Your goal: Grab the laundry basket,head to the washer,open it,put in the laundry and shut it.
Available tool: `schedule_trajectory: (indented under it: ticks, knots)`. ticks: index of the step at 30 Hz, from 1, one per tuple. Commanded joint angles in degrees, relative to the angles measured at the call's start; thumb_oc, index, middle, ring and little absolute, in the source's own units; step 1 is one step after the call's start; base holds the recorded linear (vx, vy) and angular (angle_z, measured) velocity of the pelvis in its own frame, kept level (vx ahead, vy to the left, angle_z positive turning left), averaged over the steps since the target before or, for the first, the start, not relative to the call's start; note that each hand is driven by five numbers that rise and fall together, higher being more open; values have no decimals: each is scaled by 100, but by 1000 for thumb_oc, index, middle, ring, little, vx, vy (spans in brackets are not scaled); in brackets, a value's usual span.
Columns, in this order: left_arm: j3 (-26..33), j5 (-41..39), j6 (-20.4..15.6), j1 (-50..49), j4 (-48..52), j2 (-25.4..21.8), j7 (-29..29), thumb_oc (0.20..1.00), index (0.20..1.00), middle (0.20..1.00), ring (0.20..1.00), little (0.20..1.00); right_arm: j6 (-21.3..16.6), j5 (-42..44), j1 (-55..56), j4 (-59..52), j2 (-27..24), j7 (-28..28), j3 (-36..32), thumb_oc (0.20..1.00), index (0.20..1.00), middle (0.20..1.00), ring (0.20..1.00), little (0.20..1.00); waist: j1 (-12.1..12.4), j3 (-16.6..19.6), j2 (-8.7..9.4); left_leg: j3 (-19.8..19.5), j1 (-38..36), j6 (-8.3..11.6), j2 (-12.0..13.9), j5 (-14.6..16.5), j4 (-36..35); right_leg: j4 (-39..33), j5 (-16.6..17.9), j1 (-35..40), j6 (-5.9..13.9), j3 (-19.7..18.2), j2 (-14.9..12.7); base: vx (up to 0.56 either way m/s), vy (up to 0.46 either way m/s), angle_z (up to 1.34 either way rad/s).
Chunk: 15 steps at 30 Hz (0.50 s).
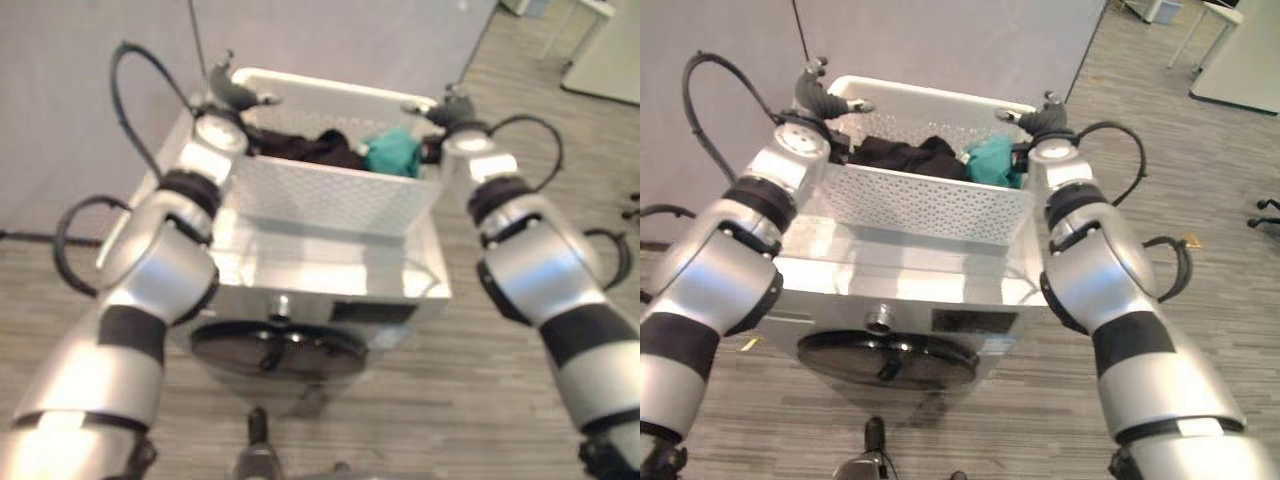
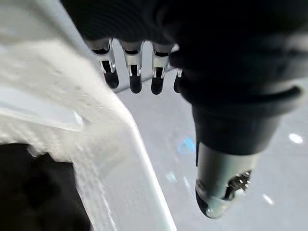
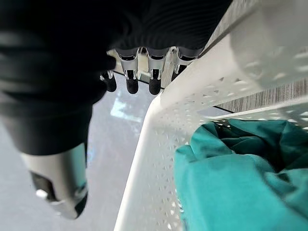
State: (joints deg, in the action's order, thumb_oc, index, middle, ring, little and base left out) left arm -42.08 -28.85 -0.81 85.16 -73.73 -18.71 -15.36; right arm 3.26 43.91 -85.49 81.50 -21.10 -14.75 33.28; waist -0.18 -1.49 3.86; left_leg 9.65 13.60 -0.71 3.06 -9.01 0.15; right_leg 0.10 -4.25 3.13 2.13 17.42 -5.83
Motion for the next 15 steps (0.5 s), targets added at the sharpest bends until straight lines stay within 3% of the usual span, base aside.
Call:
schedule_trajectory:
  ticks: [1, 15]
  knots:
    - [-390, 17, -507, 1292, -103, 716, 121, 1000, 1000, 1000, 1000, 1000, -323, 528, -765, -244, 640, 439, -81, 1000, 1000, 1000, 1000, 1000, 312, 119, 47, 36, -68, 226, 97, 356, -19, 346, 535, 313, 725, 15, -607, 24, 75, 3]
    - [-386, 82, -482, 992, -135, 544, 107, 1000, 1000, 1000, 1000, 1000, -87, 203, -528, -147, 315, 647, 108, 1000, 1000, 1000, 1000, 1000, 272, 321, 58, 30, -644, 146, -4, 458, -264, 422, 715, 556, 864, 97, -645, 10, 9, 4]
